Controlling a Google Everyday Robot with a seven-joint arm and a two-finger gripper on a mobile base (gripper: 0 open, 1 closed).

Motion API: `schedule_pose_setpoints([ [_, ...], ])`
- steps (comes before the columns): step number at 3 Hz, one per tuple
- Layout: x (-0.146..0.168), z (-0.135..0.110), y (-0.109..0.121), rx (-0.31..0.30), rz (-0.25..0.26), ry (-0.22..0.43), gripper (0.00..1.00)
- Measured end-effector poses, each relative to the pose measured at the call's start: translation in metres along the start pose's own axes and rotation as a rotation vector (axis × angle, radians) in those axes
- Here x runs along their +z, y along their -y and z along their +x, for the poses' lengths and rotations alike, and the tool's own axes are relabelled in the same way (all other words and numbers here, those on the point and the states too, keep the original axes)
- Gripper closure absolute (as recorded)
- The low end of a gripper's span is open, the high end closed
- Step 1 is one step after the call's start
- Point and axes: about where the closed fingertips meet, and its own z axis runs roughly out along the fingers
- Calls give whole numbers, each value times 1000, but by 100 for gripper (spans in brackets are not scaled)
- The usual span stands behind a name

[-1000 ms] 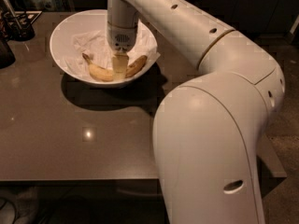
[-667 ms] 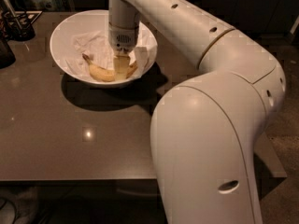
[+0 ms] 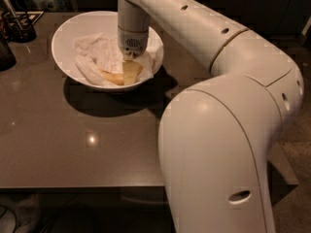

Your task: Pick banana from white bowl

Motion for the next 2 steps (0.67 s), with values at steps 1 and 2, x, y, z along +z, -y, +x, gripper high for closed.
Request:
schedule_pose_setpoints([
  [1,-3,1,0,-2,5,-1,36],
  [2,-21,4,-6,-24,45,-7,30],
])
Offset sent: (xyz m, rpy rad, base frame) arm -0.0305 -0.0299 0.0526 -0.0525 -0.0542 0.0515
